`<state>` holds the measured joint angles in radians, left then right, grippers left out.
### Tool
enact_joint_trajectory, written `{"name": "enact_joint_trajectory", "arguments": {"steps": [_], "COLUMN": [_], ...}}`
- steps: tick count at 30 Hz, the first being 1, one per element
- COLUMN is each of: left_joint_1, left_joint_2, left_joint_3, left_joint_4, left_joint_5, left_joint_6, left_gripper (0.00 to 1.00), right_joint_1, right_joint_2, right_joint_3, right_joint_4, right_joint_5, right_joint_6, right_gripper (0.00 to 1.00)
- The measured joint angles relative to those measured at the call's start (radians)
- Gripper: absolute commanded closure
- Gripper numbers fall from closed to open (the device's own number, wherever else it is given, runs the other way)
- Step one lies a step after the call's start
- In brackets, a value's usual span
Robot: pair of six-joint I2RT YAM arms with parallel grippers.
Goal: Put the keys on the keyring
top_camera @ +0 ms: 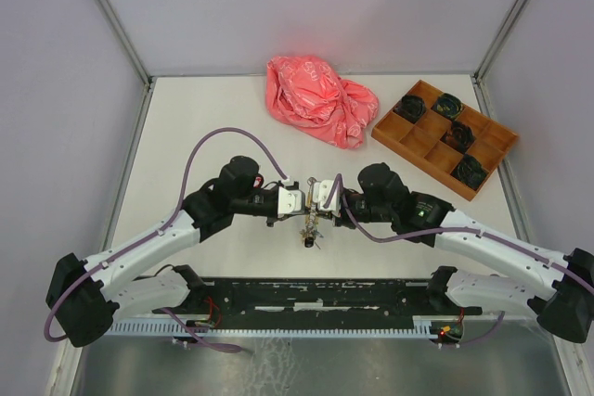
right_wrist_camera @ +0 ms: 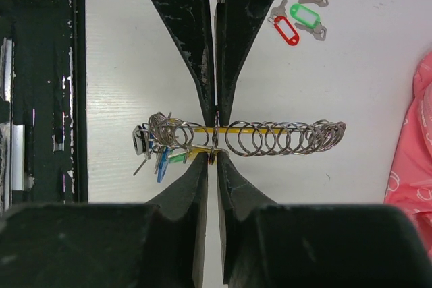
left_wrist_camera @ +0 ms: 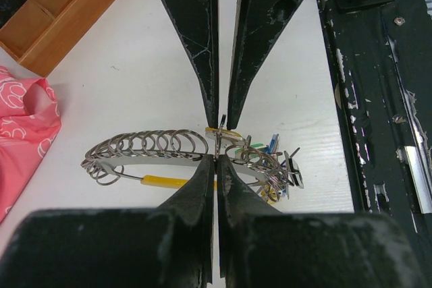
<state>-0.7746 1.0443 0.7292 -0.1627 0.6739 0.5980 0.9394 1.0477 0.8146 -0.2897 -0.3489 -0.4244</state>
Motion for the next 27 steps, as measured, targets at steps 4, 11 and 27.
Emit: {"name": "enact_joint_trajectory", "arguments": {"steps": [4,11,27], "left_joint_1": [0.000,0.000,-0.004], "left_joint_2": [0.000,0.000,0.011], "left_joint_3": [0.000,0.000,0.001], "left_joint_4": [0.000,-0.001,-0.021], "left_joint_5": [0.000,0.000,-0.009], "left_joint_6": [0.000,0.000,0.000], "left_gripper": [0.97,0.97,0.97], "right_joint_1": [0.000,0.000,-0.006], "right_joint_2": [0.000,0.000,0.031], "right_joint_3": [0.000,0.000,0.018], "right_joint_4": [0.000,0.000,-0.019], "right_joint_5": [0.004,0.005,-0.019], "right_joint_6": [-0.002,0.000,0.007], "right_gripper": [0.98,0.99,0.99]}}
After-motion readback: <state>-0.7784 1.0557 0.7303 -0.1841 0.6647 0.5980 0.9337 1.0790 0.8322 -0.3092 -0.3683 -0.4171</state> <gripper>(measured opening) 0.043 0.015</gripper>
